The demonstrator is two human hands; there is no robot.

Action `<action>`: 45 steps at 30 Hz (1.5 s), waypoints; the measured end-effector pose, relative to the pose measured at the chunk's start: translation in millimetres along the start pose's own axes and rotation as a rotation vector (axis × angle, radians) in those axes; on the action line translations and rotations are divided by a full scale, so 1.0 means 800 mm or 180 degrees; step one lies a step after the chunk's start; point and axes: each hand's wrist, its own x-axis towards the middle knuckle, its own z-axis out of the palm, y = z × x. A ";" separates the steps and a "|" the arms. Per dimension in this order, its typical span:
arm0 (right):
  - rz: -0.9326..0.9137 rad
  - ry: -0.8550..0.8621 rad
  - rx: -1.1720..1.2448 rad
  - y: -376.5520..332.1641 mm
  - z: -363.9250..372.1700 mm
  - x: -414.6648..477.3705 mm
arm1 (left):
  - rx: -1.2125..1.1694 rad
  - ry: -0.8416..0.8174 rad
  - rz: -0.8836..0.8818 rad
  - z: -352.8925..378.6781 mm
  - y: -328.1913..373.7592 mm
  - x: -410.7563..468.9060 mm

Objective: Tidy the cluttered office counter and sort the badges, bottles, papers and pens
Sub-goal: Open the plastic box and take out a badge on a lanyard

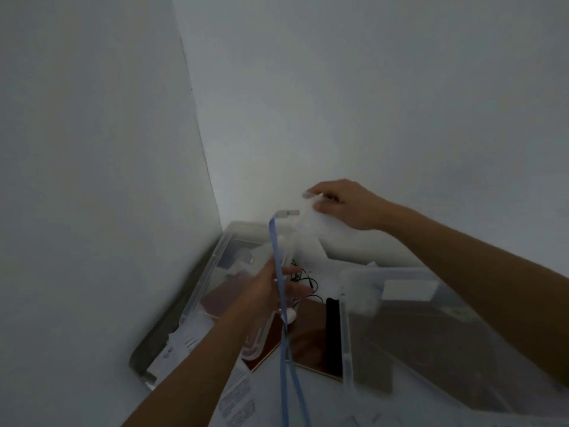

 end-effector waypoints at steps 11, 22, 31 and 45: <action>0.1474 0.0547 0.0603 0.112 -0.120 -0.145 | -0.1107 -0.0470 0.0672 0.036 0.067 0.012; 0.1867 -0.1605 -0.0974 0.177 0.011 -0.246 | -0.1258 -0.1364 0.0218 0.187 0.072 0.005; 0.1912 -0.2059 -0.1200 0.191 0.087 -0.284 | 0.4064 -0.0841 0.0734 0.197 -0.072 0.045; 0.1777 -0.0120 -0.1042 0.187 0.010 -0.272 | 0.5086 -0.0630 0.1125 0.207 -0.064 0.047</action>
